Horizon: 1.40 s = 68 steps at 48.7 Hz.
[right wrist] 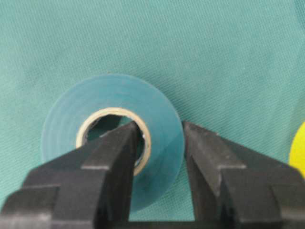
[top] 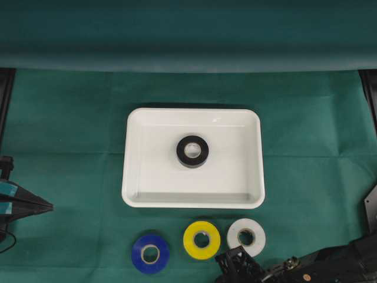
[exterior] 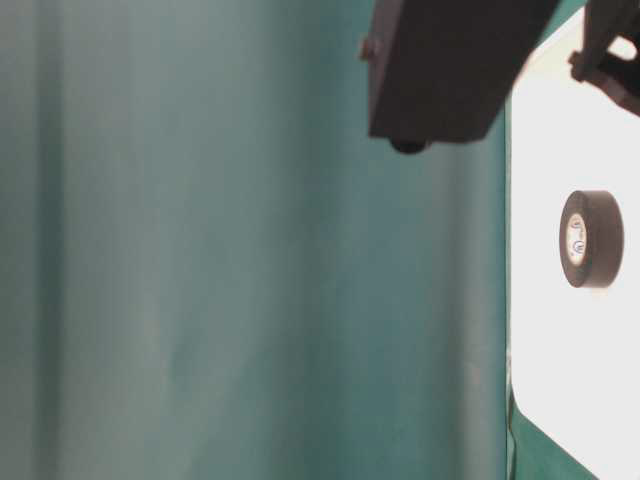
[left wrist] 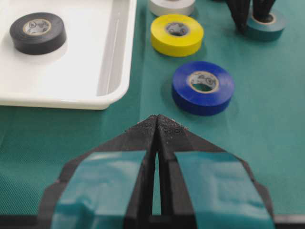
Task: Put the tape into the white case with the right arm.
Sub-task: 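Close the right gripper on the teal tape roll and lift it, then carry the teal tape over the tray beside the black roll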
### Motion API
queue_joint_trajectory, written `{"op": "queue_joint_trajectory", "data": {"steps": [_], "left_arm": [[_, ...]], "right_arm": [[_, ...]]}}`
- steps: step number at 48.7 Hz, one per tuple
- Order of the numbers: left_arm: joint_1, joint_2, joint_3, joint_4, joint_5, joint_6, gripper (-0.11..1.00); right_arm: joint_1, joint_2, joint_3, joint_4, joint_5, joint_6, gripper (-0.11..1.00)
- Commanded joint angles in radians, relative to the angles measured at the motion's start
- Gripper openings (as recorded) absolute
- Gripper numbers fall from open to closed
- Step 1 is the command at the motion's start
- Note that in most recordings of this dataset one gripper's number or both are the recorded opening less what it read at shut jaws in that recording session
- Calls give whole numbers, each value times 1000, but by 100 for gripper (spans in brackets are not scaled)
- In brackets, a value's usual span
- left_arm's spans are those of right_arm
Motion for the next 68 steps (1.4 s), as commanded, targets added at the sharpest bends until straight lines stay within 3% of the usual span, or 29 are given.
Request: {"op": "queue_joint_trajectory", "data": {"steps": [1, 15, 32, 43, 68], "left_arm": [[-2, 8, -11, -2, -6, 0, 0], [-2, 8, -11, -3, -5, 0, 0], [-2, 6, -11, -2, -6, 0, 0], [-2, 6, -11, -2, -5, 0, 0], [-2, 8, -11, -2, -5, 0, 0]], "right_arm": [[-3, -25, -18, 2, 5, 0, 1], [-2, -41, -40, 3, 18, 9, 1], [3, -132, -86, 3, 181, 83, 1], [-15, -132, -80, -2, 195, 86, 1], [-222, -238, -12, -5, 261, 78, 1]]}}
